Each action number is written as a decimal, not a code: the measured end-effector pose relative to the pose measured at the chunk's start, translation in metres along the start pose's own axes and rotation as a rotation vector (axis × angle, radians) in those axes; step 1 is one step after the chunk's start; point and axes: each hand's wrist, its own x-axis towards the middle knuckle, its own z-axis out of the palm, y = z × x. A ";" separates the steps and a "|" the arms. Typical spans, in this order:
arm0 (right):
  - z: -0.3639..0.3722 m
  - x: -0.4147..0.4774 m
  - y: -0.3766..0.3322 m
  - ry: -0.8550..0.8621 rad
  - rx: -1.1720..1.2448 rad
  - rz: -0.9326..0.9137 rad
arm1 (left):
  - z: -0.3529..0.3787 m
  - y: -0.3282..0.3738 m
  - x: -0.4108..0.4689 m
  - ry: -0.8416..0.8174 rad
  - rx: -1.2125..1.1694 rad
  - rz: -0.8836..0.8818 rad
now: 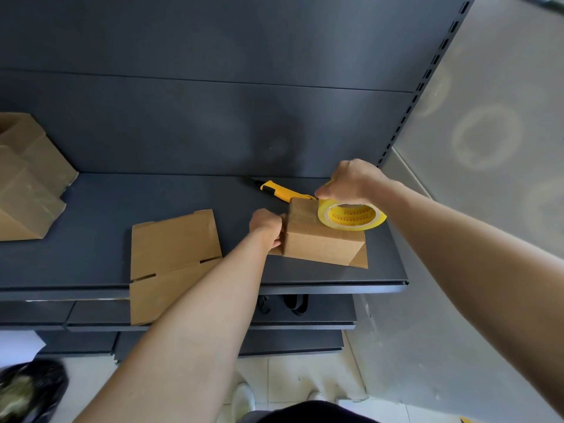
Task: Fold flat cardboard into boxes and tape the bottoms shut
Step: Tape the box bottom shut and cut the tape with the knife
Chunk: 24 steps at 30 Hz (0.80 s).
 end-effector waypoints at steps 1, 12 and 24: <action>0.000 0.000 0.000 0.005 0.002 -0.001 | -0.001 0.001 0.001 0.020 0.019 0.013; 0.001 0.001 0.001 0.013 0.041 0.005 | -0.002 -0.014 0.005 0.235 0.377 0.068; -0.002 -0.004 0.004 0.000 0.078 -0.016 | 0.032 0.018 -0.018 0.075 0.268 0.569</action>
